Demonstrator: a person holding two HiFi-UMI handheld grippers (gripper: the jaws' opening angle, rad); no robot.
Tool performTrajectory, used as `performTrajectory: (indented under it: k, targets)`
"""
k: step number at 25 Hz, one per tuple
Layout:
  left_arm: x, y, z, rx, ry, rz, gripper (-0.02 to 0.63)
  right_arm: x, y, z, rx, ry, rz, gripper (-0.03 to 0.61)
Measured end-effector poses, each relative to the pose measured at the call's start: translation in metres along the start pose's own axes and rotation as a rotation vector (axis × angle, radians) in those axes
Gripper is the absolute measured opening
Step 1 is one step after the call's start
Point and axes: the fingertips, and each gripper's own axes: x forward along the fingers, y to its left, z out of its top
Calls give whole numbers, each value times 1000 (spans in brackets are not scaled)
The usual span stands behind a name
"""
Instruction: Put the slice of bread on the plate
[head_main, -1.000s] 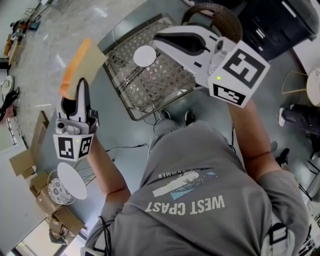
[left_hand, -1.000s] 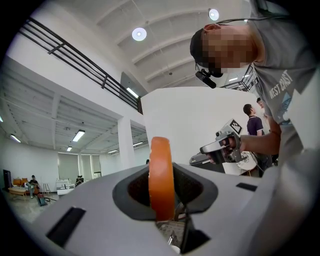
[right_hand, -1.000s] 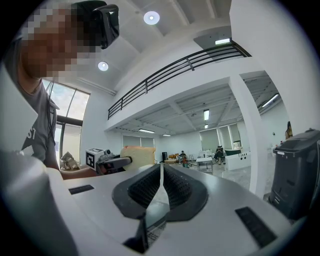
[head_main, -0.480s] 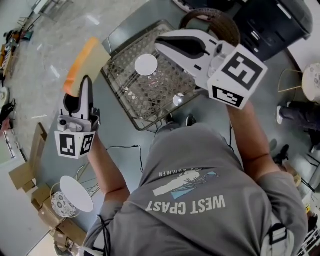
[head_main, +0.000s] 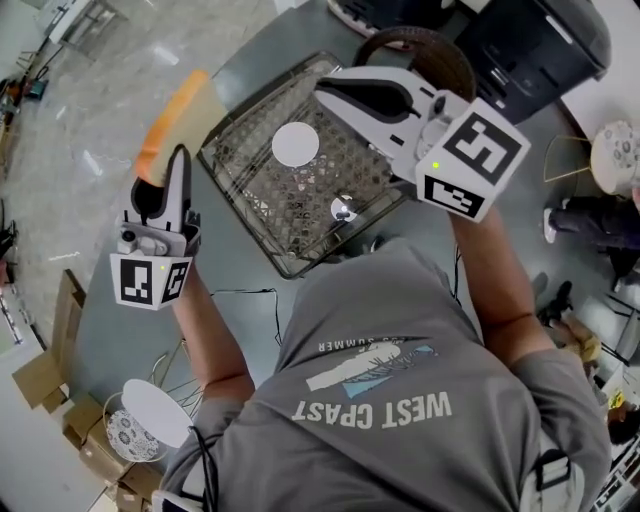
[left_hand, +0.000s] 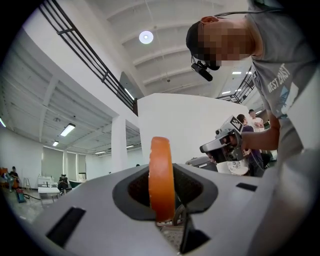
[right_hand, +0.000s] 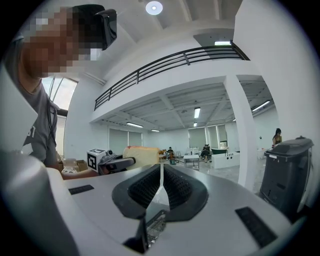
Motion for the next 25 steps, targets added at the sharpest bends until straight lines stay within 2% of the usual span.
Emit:
performTrajectory:
  k: [7, 12, 18, 25]
  targets:
    - [15, 1, -32, -23, 41, -36, 101, 5, -8, -9, 17, 1, -24, 9]
    - [32, 0, -55, -7, 85, -35, 101, 10, -24, -15, 31, 0, -14, 9]
    - [42, -2, -79, 46, 154, -28, 101, 17, -28, -17, 44, 16, 7, 9]
    - [56, -10, -133, 142, 259, -45, 101, 23, -41, -37, 74, 40, 17, 9]
